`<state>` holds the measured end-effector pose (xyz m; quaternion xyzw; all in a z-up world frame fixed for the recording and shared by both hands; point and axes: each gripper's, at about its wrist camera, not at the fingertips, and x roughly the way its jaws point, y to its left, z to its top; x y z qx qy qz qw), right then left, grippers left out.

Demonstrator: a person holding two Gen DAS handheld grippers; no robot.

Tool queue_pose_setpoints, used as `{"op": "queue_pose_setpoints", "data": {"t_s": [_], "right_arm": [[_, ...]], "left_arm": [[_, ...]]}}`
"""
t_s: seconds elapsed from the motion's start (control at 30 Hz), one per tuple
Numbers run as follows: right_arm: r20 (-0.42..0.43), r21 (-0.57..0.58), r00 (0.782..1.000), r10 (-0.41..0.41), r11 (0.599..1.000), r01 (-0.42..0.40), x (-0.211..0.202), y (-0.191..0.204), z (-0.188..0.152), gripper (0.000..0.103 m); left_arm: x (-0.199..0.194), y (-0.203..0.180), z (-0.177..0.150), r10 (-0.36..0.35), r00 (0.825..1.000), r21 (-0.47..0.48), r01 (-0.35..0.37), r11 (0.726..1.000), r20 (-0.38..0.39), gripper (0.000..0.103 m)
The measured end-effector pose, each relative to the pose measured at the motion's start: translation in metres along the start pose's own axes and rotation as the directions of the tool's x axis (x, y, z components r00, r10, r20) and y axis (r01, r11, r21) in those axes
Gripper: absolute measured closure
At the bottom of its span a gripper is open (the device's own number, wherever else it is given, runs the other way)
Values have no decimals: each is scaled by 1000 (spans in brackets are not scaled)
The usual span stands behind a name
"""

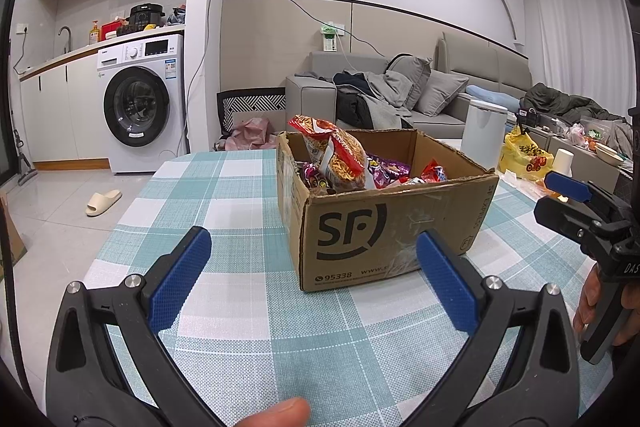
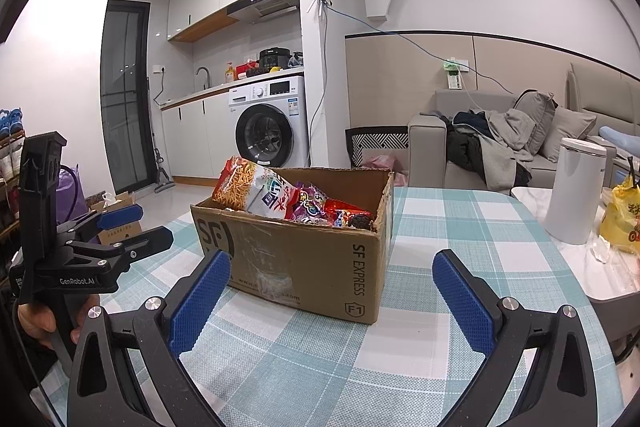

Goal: Organize snacks

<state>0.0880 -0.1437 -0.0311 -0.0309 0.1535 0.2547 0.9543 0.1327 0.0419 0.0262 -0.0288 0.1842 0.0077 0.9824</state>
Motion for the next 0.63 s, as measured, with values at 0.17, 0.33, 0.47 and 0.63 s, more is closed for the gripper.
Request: {"op": "queue_pose_setpoints", "data": {"t_s": [0.17, 0.33, 0.47, 0.63], "right_arm": [[0, 0, 1000, 1, 1000, -1, 0, 0, 0, 0], [-1, -1, 1000, 0, 1000, 0, 0, 0, 0, 0], [-1, 0, 1000, 0, 1000, 0, 0, 0, 0, 0], [-1, -1, 1000, 0, 1000, 0, 1, 0, 0, 0]], "left_arm": [[0, 0, 0, 0, 1000, -1, 0, 1000, -1, 1], [0, 0, 0, 0, 1000, 0, 0, 1000, 0, 1], [0, 0, 0, -1, 1000, -1, 1, 1000, 0, 1], [-1, -1, 0, 1, 1000, -2, -1, 1000, 4, 1]]}}
